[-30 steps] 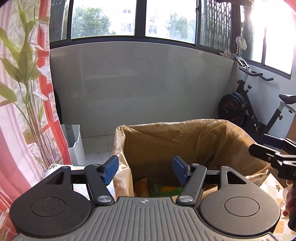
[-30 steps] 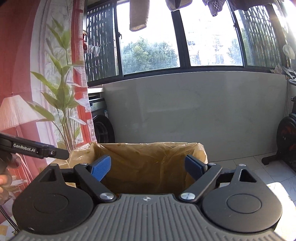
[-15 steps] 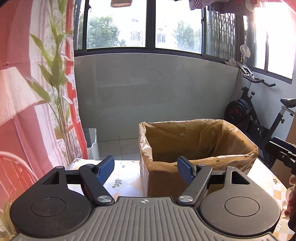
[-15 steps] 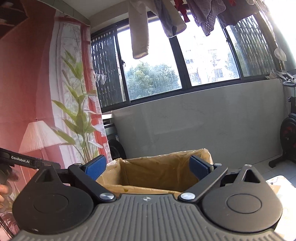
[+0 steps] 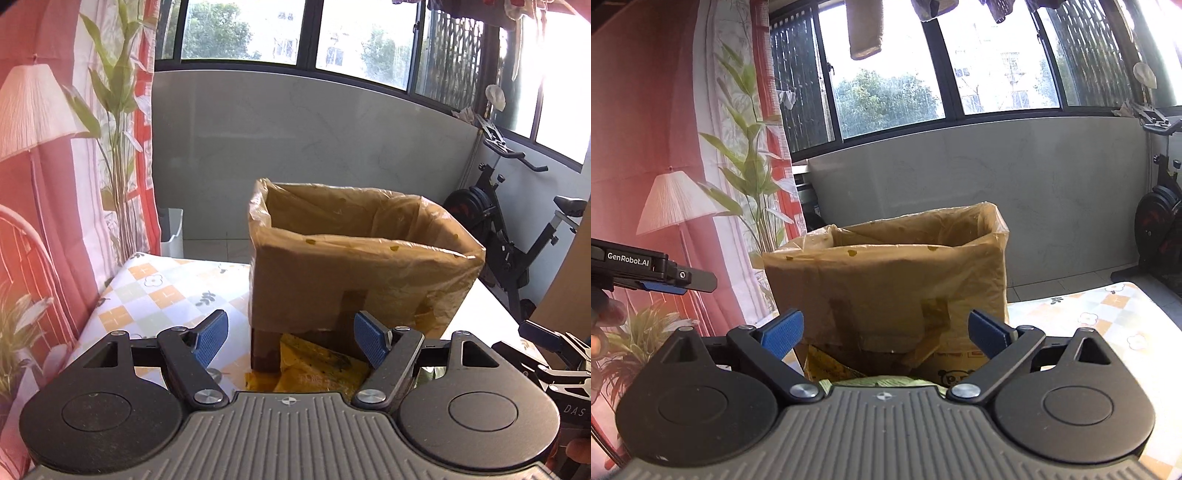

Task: Organize snacks
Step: 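Move both tools back toward the snack pile, then close the left tool on the orange triangle-chip bag and lift it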

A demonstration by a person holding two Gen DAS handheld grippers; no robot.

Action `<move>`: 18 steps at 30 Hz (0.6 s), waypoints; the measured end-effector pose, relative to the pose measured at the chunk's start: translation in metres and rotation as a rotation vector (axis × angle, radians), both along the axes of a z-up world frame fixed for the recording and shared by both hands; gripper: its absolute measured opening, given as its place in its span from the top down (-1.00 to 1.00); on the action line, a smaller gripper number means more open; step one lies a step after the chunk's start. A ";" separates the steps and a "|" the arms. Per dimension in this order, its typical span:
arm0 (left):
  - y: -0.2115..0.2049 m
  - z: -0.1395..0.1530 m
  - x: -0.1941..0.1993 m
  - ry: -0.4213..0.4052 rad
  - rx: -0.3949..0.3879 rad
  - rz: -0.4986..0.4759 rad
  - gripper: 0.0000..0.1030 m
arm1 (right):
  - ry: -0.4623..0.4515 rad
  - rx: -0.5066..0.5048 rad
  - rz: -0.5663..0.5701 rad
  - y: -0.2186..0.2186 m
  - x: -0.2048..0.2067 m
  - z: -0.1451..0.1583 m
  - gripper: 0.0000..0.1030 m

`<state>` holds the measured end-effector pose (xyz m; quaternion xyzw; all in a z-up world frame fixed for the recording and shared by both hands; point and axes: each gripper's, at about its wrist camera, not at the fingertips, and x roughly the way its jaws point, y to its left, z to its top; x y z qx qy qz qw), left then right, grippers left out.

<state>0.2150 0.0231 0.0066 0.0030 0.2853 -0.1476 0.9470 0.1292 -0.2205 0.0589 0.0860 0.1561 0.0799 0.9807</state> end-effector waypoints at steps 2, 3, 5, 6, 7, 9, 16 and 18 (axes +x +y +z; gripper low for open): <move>-0.006 -0.013 -0.007 0.008 0.025 -0.017 -0.50 | 0.005 0.005 -0.015 -0.001 -0.009 -0.008 -0.90; -0.008 -0.020 -0.010 0.016 0.033 -0.022 -0.50 | 0.016 0.005 -0.021 -0.001 -0.013 -0.013 -0.90; -0.010 -0.031 -0.016 0.042 0.024 -0.036 -0.50 | 0.046 0.003 -0.026 -0.003 -0.019 -0.021 -0.90; -0.010 -0.037 -0.019 0.057 0.007 -0.050 -0.50 | 0.056 0.000 -0.025 -0.002 -0.021 -0.023 -0.90; -0.010 -0.042 -0.021 0.067 -0.004 -0.060 -0.50 | 0.059 -0.003 -0.024 -0.003 -0.022 -0.024 -0.90; -0.012 -0.051 -0.023 0.075 -0.012 -0.066 -0.50 | 0.059 -0.015 -0.024 -0.005 -0.023 -0.027 -0.90; -0.028 -0.077 -0.026 0.134 -0.027 -0.091 -0.49 | 0.054 -0.078 -0.022 -0.014 -0.017 -0.038 -0.90; -0.035 -0.084 -0.030 0.130 -0.012 -0.116 -0.49 | 0.040 -0.131 -0.032 -0.015 -0.017 -0.044 -0.90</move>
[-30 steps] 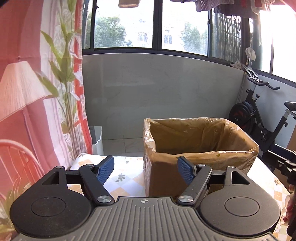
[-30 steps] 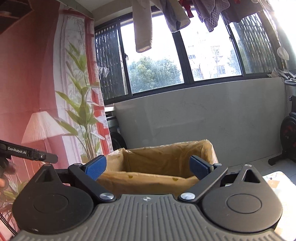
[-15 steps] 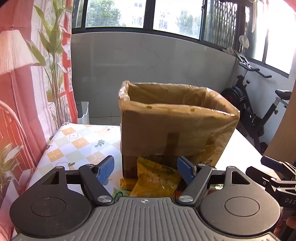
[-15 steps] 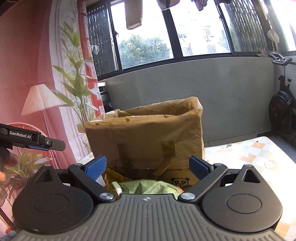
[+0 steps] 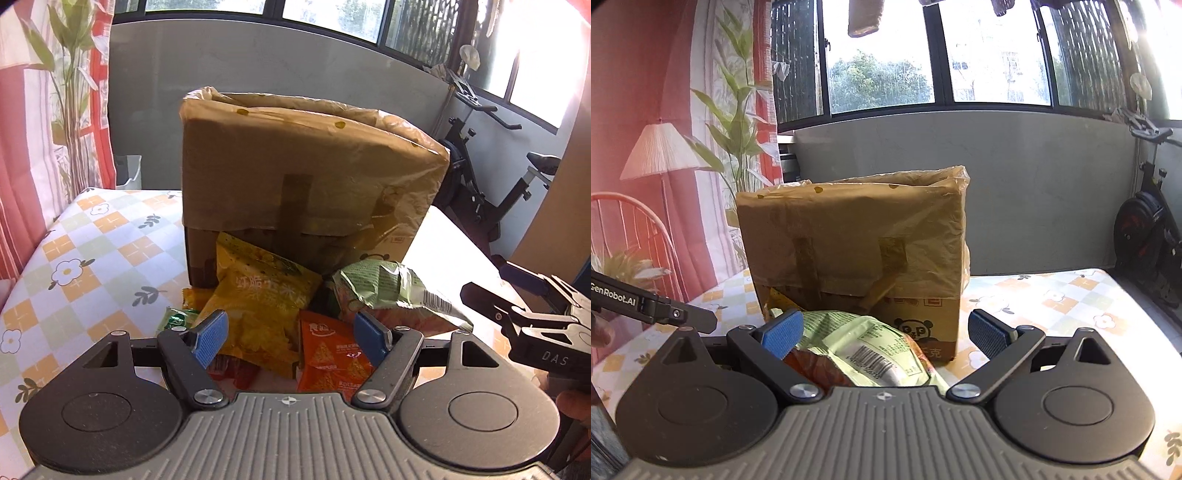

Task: Organize snacks
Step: 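Close the left tool on the orange triangle-chip bag and lift it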

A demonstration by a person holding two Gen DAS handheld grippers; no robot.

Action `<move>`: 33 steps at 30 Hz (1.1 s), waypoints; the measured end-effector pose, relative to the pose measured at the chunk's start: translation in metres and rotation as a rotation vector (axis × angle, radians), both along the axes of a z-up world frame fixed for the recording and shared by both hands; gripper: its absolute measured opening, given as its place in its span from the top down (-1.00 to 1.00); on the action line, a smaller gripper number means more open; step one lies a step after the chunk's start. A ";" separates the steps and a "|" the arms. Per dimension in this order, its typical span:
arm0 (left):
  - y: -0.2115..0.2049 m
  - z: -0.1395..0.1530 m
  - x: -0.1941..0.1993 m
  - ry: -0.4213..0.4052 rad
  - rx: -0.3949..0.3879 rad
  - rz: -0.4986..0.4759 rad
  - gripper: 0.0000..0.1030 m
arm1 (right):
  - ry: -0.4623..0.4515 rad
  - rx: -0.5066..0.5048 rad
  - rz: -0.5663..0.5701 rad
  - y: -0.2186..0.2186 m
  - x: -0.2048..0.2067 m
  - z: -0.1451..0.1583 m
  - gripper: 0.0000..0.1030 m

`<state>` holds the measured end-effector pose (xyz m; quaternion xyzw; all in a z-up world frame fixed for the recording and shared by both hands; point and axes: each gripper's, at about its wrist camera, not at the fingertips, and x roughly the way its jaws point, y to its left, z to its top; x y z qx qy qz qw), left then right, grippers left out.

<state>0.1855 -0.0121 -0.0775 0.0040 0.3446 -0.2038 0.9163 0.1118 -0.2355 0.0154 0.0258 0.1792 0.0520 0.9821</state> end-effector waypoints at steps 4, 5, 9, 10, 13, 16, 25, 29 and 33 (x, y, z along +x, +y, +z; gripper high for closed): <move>-0.019 -0.025 -0.006 0.007 0.018 -0.064 -0.50 | 0.000 0.008 0.005 -0.007 -0.004 -0.011 -0.90; -0.025 -0.035 -0.007 0.023 0.027 -0.062 -0.50 | 0.010 0.014 0.010 -0.008 -0.005 -0.015 -0.90; -0.038 -0.058 -0.004 0.096 0.012 -0.060 -0.56 | 0.057 0.023 0.022 -0.016 -0.005 -0.026 -0.88; -0.040 -0.059 -0.003 0.101 0.008 -0.072 -0.57 | 0.065 0.033 0.016 -0.019 -0.003 -0.027 -0.88; -0.048 -0.056 -0.005 0.075 0.010 -0.115 -0.58 | 0.068 0.060 -0.009 -0.028 -0.001 -0.030 -0.88; -0.054 -0.056 -0.005 0.085 -0.035 -0.149 -0.66 | 0.075 0.083 -0.019 -0.033 0.001 -0.035 -0.88; -0.077 -0.080 0.005 0.225 -0.032 -0.113 -0.75 | 0.100 0.110 -0.053 -0.044 -0.003 -0.038 -0.88; -0.092 -0.094 0.006 0.193 0.024 -0.121 -0.77 | 0.110 0.131 -0.069 -0.047 -0.002 -0.042 -0.88; -0.088 -0.088 0.001 0.169 0.005 -0.143 -0.47 | 0.118 0.145 -0.055 -0.045 -0.001 -0.042 -0.88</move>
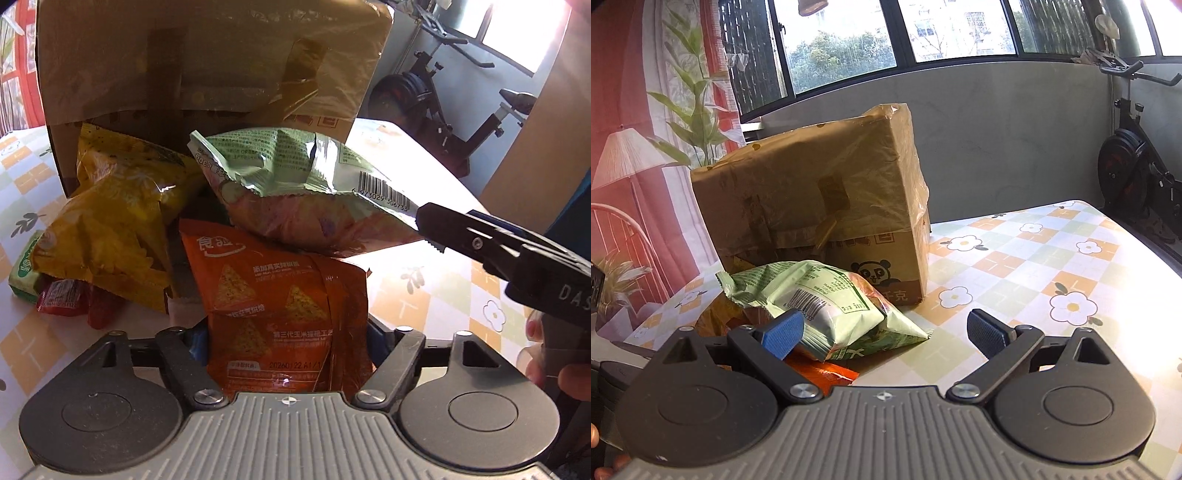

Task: Organize snacks
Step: 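Close the left tool on the orange triangle-chip bag and lift it, then grasp the rectangular cracker biscuit with the right tool while the left tool holds the orange bag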

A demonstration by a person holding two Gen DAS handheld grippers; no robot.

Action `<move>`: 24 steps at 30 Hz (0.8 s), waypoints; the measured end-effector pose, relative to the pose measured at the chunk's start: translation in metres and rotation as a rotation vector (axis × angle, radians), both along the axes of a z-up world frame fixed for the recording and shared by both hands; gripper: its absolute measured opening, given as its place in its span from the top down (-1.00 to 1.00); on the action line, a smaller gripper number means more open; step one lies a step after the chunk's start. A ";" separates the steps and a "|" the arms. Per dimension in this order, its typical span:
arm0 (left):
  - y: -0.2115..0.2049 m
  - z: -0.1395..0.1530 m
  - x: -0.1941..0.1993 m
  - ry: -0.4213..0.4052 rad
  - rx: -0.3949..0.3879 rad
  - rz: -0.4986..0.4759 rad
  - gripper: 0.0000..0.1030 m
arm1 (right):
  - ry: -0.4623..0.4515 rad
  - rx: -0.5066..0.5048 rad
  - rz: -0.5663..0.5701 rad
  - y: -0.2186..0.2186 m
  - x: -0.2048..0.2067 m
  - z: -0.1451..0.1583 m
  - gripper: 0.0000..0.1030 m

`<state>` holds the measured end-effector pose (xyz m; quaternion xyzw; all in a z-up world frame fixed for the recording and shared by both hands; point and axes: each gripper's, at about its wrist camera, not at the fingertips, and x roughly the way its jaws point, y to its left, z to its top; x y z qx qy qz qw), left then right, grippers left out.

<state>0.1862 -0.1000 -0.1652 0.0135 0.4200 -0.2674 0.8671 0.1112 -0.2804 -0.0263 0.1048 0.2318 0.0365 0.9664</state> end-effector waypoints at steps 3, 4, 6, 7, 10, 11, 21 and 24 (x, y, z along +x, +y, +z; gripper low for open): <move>0.016 0.014 -0.009 -0.084 0.025 0.050 -0.36 | -0.001 -0.003 0.011 0.003 0.001 0.001 -0.88; 0.023 0.018 -0.011 -0.101 0.028 0.071 -0.35 | -0.001 -0.008 0.013 0.004 0.002 0.001 -0.88; 0.042 0.025 -0.013 -0.108 0.016 0.102 -0.34 | -0.005 -0.023 0.022 0.007 0.003 0.001 -0.88; 0.050 0.027 -0.014 -0.108 0.010 0.118 -0.34 | -0.005 -0.038 0.032 0.010 0.004 0.002 -0.88; 0.072 0.035 -0.015 -0.130 0.015 0.183 -0.34 | -0.004 -0.072 0.052 0.018 0.009 0.003 -0.88; 0.079 0.036 -0.015 -0.135 0.012 0.203 -0.34 | 0.000 -0.087 0.060 0.022 0.011 0.003 -0.88; 0.133 0.045 -0.016 -0.193 -0.019 0.351 -0.35 | 0.002 -0.252 0.161 0.067 0.024 0.007 -0.89; 0.143 0.042 -0.019 -0.182 -0.037 0.380 -0.35 | 0.010 -0.285 0.191 0.081 0.021 0.003 -0.89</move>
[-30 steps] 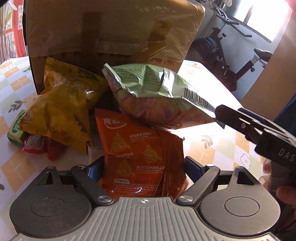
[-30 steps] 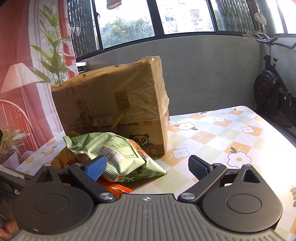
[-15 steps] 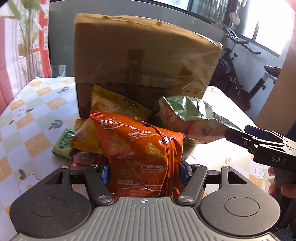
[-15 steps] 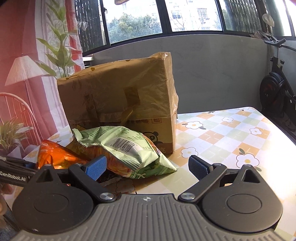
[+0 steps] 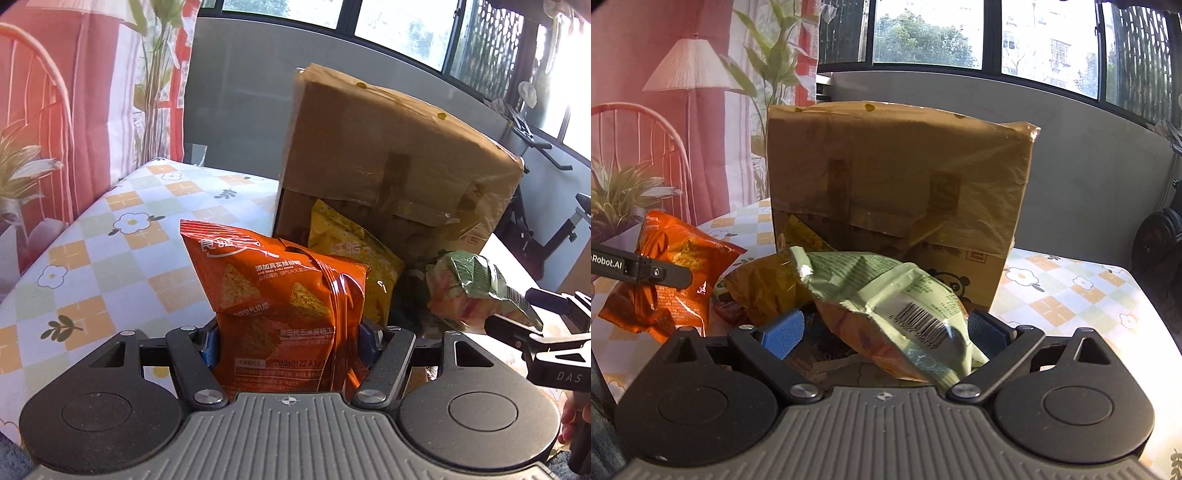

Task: Organize snacks
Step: 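Grasp the rectangular cracker biscuit with the right tool while the left tool holds the orange bag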

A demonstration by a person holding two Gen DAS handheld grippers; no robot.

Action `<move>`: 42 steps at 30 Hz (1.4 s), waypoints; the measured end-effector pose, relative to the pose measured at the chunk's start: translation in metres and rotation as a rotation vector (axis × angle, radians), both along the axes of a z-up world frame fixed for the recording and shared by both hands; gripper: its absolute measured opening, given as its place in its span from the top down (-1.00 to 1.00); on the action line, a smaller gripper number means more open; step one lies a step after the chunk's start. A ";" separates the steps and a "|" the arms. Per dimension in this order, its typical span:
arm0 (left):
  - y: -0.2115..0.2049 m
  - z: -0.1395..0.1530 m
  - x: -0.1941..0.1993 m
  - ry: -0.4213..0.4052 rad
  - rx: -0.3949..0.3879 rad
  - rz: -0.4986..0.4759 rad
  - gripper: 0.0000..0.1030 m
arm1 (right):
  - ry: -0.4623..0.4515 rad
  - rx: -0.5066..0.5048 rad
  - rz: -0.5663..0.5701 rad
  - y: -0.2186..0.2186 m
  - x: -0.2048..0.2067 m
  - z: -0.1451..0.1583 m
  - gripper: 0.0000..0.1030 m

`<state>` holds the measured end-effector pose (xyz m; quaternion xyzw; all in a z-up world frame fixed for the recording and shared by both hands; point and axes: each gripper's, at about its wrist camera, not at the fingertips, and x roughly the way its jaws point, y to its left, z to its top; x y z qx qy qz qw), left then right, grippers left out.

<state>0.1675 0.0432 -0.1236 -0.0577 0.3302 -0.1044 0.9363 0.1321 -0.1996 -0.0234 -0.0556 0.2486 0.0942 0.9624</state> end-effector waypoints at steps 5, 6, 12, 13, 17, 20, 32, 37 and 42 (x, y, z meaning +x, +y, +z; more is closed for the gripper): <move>0.006 -0.006 -0.008 0.006 0.005 -0.027 -0.36 | -0.037 -0.014 -0.072 0.009 -0.012 -0.004 -0.89; 0.006 -0.009 -0.008 0.007 0.020 -0.036 -0.36 | -0.026 -0.011 -0.083 0.011 -0.014 -0.004 -0.89; 0.015 -0.017 -0.008 0.043 0.029 -0.050 -0.36 | 0.087 0.020 -0.082 0.030 -0.022 -0.017 -0.89; 0.017 -0.017 -0.010 0.042 0.027 -0.050 -0.36 | 0.095 0.019 -0.081 0.033 -0.021 -0.019 -0.89; 0.023 -0.018 -0.012 0.045 0.012 -0.038 -0.36 | 0.099 0.000 -0.094 0.037 -0.015 -0.020 -0.89; 0.025 -0.020 -0.010 0.058 0.002 -0.029 -0.36 | 0.032 -0.100 -0.094 0.041 -0.011 -0.020 -0.89; 0.017 -0.025 -0.006 0.087 0.030 -0.039 -0.36 | -0.011 -0.113 0.136 0.070 -0.023 -0.021 -0.81; 0.018 -0.025 -0.007 0.084 0.022 -0.041 -0.36 | 0.031 -0.038 0.165 0.068 -0.022 -0.020 -0.68; 0.019 -0.024 -0.007 0.077 0.021 -0.034 -0.36 | 0.026 0.002 0.235 0.071 -0.023 -0.019 -0.48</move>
